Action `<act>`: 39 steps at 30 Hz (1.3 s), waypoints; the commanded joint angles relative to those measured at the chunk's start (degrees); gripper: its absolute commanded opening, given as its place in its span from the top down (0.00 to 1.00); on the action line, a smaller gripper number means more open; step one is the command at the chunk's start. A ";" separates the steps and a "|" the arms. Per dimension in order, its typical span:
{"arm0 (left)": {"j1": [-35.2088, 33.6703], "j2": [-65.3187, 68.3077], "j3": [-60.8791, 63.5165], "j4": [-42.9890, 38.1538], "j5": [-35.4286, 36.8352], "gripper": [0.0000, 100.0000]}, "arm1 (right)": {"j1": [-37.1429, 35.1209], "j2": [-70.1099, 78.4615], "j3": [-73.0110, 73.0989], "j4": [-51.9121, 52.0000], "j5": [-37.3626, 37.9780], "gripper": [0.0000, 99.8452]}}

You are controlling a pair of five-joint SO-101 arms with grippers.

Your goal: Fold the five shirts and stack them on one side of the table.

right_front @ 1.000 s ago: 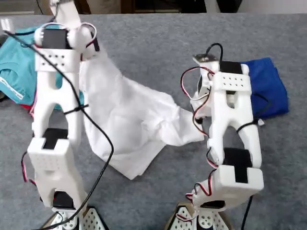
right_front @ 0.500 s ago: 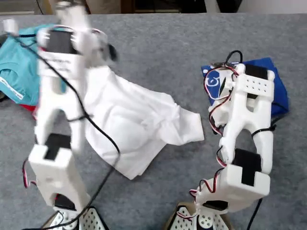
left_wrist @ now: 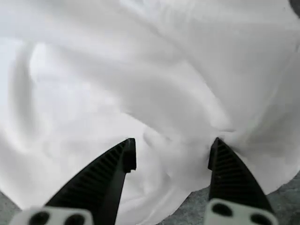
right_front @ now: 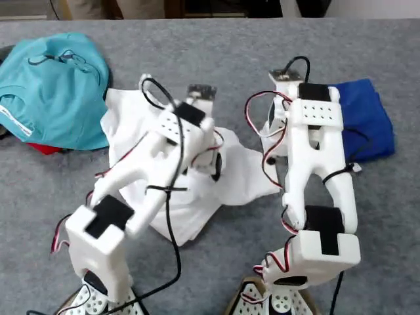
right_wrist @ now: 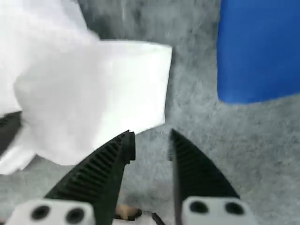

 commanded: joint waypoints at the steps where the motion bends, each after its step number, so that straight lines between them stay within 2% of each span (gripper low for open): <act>1: 4.22 0.92 -0.26 -0.79 1.76 0.75 | -0.04 0.48 -4.70 -0.97 -0.70 0.84; 3: 7.03 1.19 -0.35 -0.79 1.58 0.80 | 1.36 1.54 -6.81 -0.70 -0.70 0.84; 7: 11.34 0.75 -0.62 -1.14 0.70 0.98 | 5.85 3.56 -10.77 0.18 -0.26 0.84; 11: 13.27 0.75 -0.09 -0.09 -1.05 0.98 | 10.95 5.32 -14.64 1.76 -0.18 0.84; 14: 12.66 -0.92 -1.32 6.95 -4.31 0.98 | 13.76 6.73 -17.63 3.69 0.18 0.84; 17: 9.67 -6.73 -3.78 15.03 -10.37 0.98 | 14.11 8.22 -19.82 6.15 4.04 0.84; 20: 3.52 -16.13 -5.80 21.27 -17.05 0.98 | 14.11 9.27 -21.93 7.56 5.19 0.84; 23: -4.84 -27.21 -3.96 21.45 -23.65 0.98 | 13.58 10.24 -23.52 8.53 5.45 0.84; 27: -13.63 -39.16 2.99 21.45 -30.51 0.98 | 7.25 11.03 -24.04 11.08 5.54 0.84; 31: -18.29 -43.82 15.47 21.36 -34.29 0.98 | -4.18 11.03 -24.04 11.34 5.01 0.84; 35: -19.60 -44.35 25.67 18.81 -34.02 0.98 | -15.52 11.12 -26.68 10.90 3.60 0.84; 39: -19.69 -44.35 30.51 13.45 -29.10 0.98 | -22.81 11.30 -30.46 9.05 -0.53 0.84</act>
